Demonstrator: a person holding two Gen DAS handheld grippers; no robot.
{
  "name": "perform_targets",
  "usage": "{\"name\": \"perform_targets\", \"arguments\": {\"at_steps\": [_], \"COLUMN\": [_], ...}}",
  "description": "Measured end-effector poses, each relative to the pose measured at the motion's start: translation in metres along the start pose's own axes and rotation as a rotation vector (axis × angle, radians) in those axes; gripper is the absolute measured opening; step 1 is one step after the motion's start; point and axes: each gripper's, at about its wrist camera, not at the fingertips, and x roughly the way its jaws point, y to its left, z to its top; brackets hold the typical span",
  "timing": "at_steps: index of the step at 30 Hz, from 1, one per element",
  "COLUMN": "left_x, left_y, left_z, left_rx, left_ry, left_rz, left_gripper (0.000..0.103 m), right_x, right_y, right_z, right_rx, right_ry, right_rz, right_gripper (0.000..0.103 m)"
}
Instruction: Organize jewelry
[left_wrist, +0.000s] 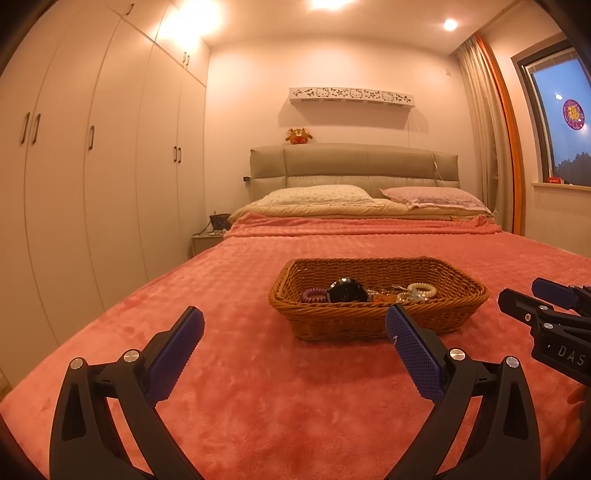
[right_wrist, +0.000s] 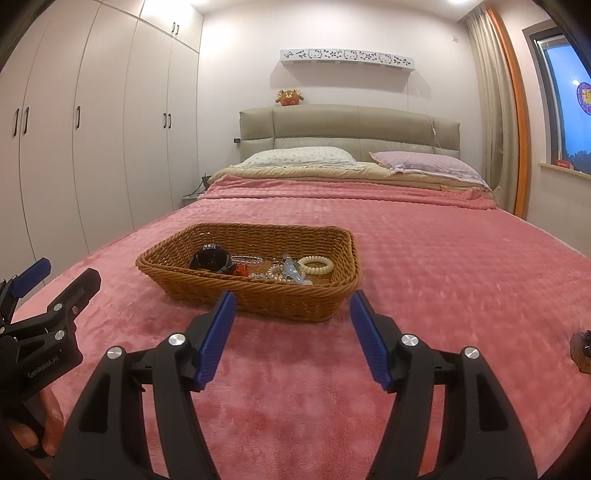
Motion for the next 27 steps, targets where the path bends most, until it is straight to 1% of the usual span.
{"name": "perform_targets", "arguments": {"at_steps": [24,27], "left_x": [0.0045,0.0073], "left_y": [-0.0002,-0.0019], "left_z": [-0.0006,-0.0004], "left_rx": [0.011,0.02], "left_ry": [0.02,0.041], "left_rz": [-0.002,0.013], "left_gripper": [0.095,0.095], "right_x": [-0.0003,-0.0007], "right_y": [0.0002,0.0002], "right_z": [-0.0007,-0.0004], "right_rx": [0.0,0.002], "right_ry": [0.0,0.0], "right_rz": [-0.006,-0.009], "right_gripper": [0.063,0.063]}}
